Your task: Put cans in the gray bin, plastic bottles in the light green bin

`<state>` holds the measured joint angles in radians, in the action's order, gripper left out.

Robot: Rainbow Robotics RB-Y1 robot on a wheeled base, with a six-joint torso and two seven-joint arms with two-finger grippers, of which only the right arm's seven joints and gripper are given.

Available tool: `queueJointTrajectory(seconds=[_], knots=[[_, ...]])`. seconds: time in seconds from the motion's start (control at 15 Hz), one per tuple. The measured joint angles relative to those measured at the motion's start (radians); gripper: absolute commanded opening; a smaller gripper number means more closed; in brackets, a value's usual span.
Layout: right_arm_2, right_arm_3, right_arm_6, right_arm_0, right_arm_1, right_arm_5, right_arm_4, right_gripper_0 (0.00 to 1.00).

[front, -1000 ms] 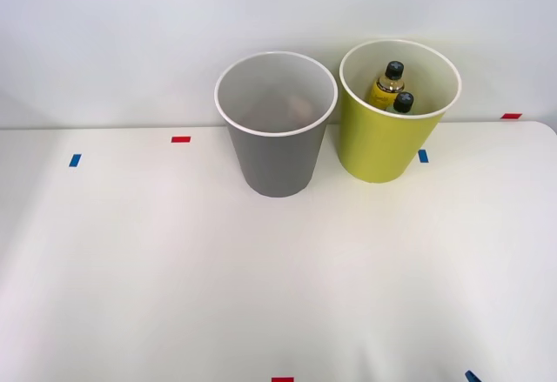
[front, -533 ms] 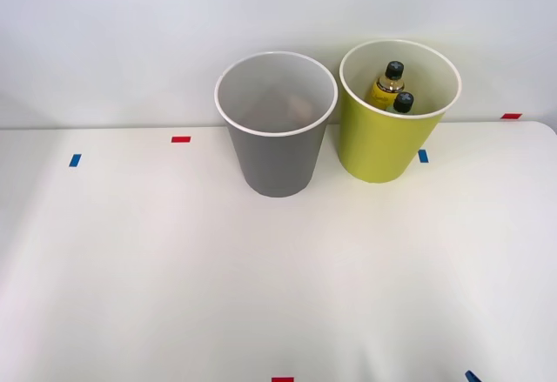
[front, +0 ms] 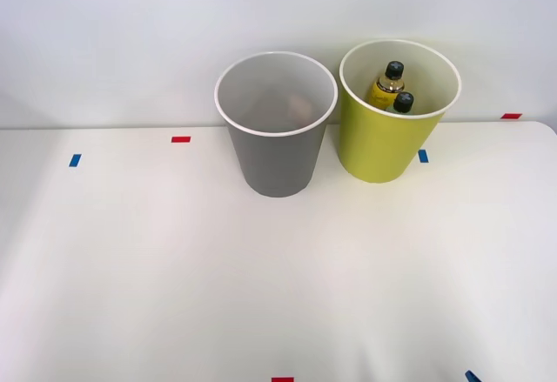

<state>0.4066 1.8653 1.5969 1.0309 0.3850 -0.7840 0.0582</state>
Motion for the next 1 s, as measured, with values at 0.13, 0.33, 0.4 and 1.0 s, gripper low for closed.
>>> queueJointTrajectory(seconds=[0.13, 0.33, 0.4, 1.0], knots=[[0.0, 0.0, 0.0, 0.0, 0.0, 0.0, 0.0, 1.0], [0.0, 0.0, 0.0, 0.0, 0.0, 0.0, 0.0, 1.0], [0.0, 0.0, 0.0, 0.0, 0.0, 0.0, 0.0, 1.0], [0.0, 0.0, 0.0, 0.0, 0.0, 0.0, 0.0, 1.0]])
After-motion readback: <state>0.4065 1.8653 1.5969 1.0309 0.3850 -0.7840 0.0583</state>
